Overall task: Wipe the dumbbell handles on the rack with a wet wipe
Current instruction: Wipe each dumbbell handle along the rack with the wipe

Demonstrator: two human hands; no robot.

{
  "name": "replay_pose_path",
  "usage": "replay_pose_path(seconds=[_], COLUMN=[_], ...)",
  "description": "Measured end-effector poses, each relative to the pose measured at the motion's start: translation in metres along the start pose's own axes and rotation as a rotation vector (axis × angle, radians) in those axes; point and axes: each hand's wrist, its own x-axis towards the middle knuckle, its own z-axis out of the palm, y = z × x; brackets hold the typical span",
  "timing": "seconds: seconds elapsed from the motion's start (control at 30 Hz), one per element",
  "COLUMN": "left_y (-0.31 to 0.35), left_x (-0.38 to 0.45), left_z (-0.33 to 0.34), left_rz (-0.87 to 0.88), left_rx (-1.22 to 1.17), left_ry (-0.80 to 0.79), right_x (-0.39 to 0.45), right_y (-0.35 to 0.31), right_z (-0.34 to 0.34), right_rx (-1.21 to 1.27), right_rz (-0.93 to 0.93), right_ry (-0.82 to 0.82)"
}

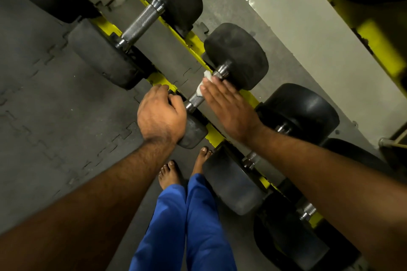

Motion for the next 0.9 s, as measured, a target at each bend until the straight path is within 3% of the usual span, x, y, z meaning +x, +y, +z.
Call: replay_pose_path(seconds=[0.13, 0.33, 0.5, 0.6, 0.77, 0.9], left_y=[-0.001, -0.001, 0.001, 0.002, 0.000, -0.001], left_x=[0.000, 0.001, 0.001, 0.000, 0.000, 0.000], left_z=[0.001, 0.000, -0.002, -0.003, -0.002, -0.001], left_rz=[0.010, 0.010, 0.017, 0.015, 0.026, 0.021], left_rx=[0.000, -0.008, 0.004, 0.016, 0.022, 0.024], left_ry=[0.000, -0.006, -0.014, -0.034, -0.032, -0.048], right_x=[0.009, 0.036, 0.023, 0.011, 0.031, 0.049], right_y=[0.001, 0.009, -0.008, -0.034, -0.033, -0.024], right_z=[-0.003, -0.009, -0.028, -0.039, -0.039, -0.038], right_rx=[0.046, 0.335, 0.487, 0.589, 1.131, 1.573], right_rz=[0.190, 0.165, 0.310, 0.580, 1.509, 1.840], right_ry=[0.019, 0.229, 0.318, 0.239, 0.243, 0.239])
